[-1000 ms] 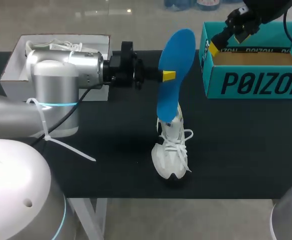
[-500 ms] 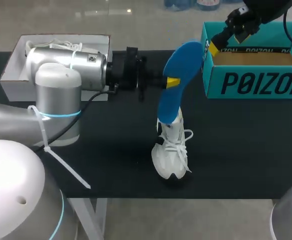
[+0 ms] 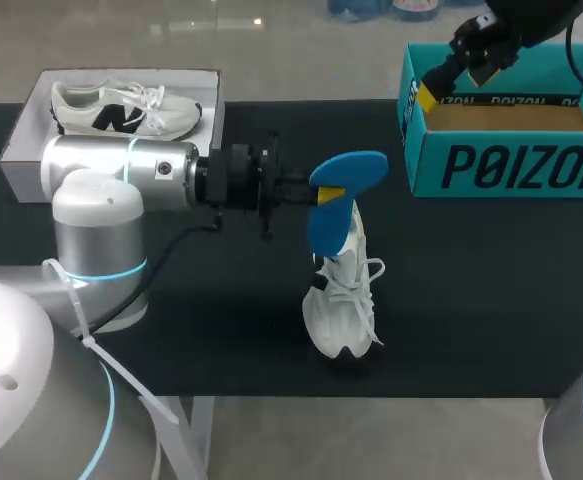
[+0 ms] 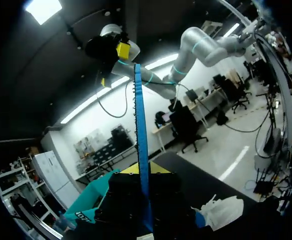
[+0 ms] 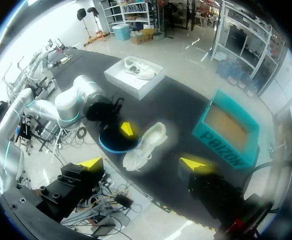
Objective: Take the shoe out of the shoebox, open the shoe tongue, remove and reinsert the insole, then place the shoe into the shoebox
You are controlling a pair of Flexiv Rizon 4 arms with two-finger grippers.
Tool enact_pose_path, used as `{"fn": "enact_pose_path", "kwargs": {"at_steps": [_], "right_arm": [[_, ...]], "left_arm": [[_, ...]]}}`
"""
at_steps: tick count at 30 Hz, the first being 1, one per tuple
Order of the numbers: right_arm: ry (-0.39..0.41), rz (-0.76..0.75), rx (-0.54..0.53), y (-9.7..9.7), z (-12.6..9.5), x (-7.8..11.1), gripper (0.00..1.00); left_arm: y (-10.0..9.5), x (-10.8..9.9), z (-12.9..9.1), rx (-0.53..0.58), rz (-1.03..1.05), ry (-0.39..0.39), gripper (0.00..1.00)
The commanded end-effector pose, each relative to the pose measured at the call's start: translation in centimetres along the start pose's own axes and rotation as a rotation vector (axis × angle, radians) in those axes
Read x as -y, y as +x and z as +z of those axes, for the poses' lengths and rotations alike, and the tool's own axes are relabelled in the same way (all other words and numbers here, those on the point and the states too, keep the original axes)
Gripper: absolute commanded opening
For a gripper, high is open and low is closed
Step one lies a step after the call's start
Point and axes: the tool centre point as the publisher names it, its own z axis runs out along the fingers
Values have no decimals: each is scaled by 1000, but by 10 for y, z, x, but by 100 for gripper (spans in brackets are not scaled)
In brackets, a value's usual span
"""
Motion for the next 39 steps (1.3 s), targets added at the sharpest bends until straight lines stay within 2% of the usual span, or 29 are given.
{"fn": "enact_pose_path", "kwargs": {"at_steps": [1,25,27,29,30,39], "right_arm": [[6,1,0,0,1,-3,100],[6,1,0,0,1,-3,100],[6,1,0,0,1,-3,100],[6,1,0,0,1,-3,100],[6,1,0,0,1,-3,100],[6,1,0,0,1,-3,100]], "left_arm": [[-7,-4,-2,-36,7,8,0],[-7,-4,-2,-36,7,8,0],[-5,2,0,-80,179,-46,0],[1,6,2,-73,300,-20,0],[3,7,1,-76,346,-35,0],[16,6,-8,-82,590,-58,0]]}}
